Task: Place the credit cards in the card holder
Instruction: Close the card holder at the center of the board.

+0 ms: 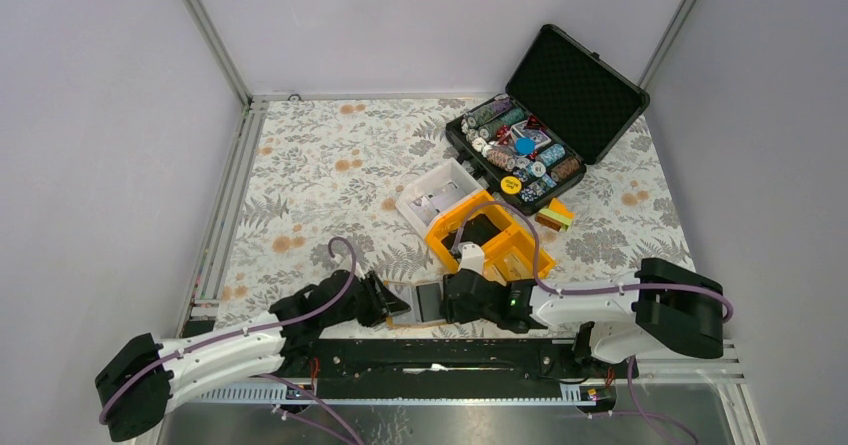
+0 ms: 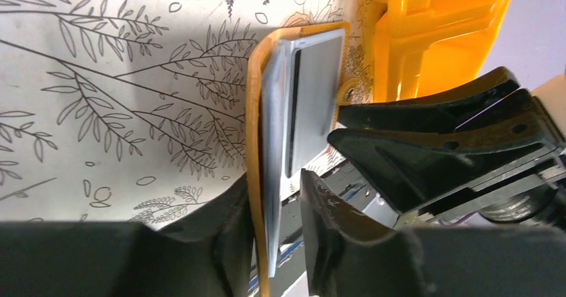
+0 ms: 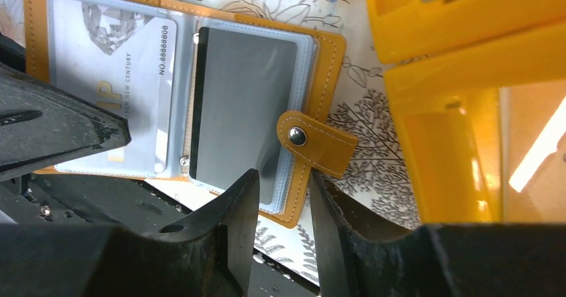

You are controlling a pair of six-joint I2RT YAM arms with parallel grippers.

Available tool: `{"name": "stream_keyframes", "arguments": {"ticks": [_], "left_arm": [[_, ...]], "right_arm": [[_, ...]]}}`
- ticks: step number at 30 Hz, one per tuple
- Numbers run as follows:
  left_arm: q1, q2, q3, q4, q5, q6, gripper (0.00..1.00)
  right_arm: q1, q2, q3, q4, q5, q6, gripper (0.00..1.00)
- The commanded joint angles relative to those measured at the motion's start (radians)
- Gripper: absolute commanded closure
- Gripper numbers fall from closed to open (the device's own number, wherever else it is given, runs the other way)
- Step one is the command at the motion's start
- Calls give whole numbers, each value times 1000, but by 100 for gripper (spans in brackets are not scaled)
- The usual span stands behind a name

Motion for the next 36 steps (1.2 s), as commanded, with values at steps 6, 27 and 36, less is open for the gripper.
{"name": "stream_keyframes", "arguments": {"ticks": [6,27,36], "left_arm": [[-1,58,286,-352,-163,242,84],[-50,591,741,-640,-222,514,67],[-77,548,733,-587,-207,448,56]], "right_arm": [[27,42,68,-94,12,-2,57],[27,-192,-24,-140,144,20,48],[27,-199,-39,-135,142,21,48]]}}
